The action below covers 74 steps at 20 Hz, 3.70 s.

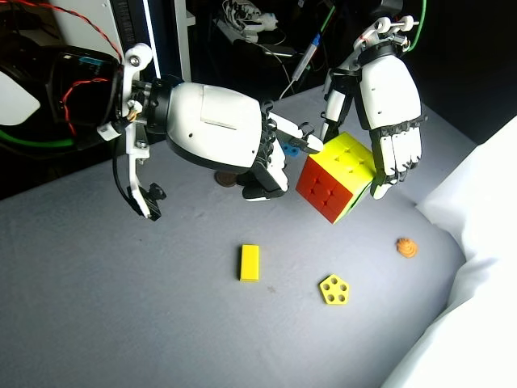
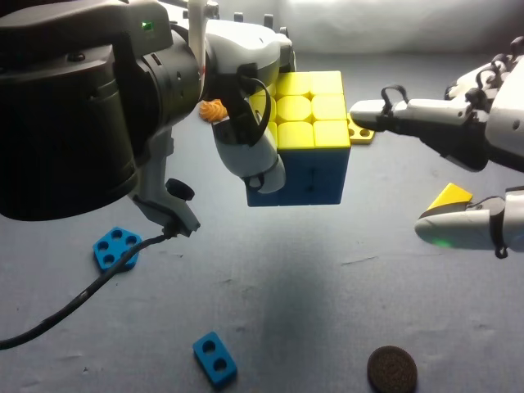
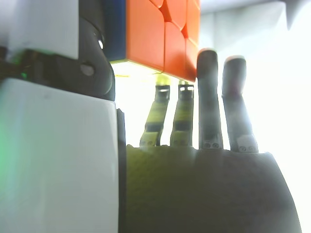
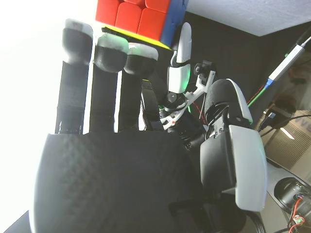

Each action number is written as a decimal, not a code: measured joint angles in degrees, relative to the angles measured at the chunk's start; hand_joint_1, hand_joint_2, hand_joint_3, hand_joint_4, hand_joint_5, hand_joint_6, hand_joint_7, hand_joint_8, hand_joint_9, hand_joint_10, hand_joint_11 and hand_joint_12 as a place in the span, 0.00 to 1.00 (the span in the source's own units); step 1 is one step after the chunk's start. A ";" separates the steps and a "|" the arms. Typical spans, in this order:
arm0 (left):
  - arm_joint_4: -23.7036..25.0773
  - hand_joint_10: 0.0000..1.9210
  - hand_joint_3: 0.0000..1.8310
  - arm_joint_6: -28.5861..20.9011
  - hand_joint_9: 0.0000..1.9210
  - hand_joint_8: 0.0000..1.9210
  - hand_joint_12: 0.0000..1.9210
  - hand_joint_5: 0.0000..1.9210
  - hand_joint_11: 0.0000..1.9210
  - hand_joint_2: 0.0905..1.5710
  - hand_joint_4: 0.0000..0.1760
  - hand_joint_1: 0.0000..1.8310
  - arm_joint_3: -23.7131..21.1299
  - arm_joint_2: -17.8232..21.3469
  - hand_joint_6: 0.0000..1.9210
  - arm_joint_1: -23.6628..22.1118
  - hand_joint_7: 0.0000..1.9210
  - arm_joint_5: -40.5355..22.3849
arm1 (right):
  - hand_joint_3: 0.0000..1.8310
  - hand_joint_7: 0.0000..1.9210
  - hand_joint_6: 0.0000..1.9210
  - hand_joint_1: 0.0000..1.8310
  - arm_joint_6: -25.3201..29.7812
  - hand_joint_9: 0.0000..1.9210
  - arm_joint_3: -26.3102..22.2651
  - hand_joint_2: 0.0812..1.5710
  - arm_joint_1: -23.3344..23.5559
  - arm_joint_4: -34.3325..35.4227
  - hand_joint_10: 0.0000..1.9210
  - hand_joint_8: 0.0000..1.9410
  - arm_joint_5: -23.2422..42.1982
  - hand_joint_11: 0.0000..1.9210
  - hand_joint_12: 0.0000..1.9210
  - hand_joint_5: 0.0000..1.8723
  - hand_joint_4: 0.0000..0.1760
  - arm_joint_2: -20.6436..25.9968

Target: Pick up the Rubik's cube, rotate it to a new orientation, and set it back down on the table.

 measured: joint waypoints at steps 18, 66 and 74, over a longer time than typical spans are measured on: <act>-0.09 0.94 0.00 0.28 0.11 0.95 1.00 0.23 0.09 0.91 0.17 0.54 0.00 0.02 0.92 -0.02 0.23 -0.50 | 0.00 0.36 0.00 0.06 -2.38 0.42 0.09 0.76 1.27 2.43 1.00 1.00 -6.27 0.33 1.00 0.07 0.00 -3.52; -1.20 0.93 0.00 -3.63 0.12 0.92 1.00 0.26 0.10 0.89 0.17 0.56 0.31 0.00 0.90 -1.81 0.25 -2.03 | 0.00 0.37 0.00 0.08 -2.56 0.43 2.58 0.76 4.44 6.64 1.00 0.99 -7.23 0.35 1.00 0.08 0.00 -5.49; -0.33 0.93 0.00 -10.49 0.11 0.93 1.00 0.23 0.07 0.90 0.17 0.54 0.00 0.02 0.93 -2.64 0.24 -3.74 | 0.00 0.37 0.00 0.08 -2.54 0.42 2.86 0.77 4.46 7.87 1.00 1.00 -8.79 0.32 1.00 0.07 0.00 -6.47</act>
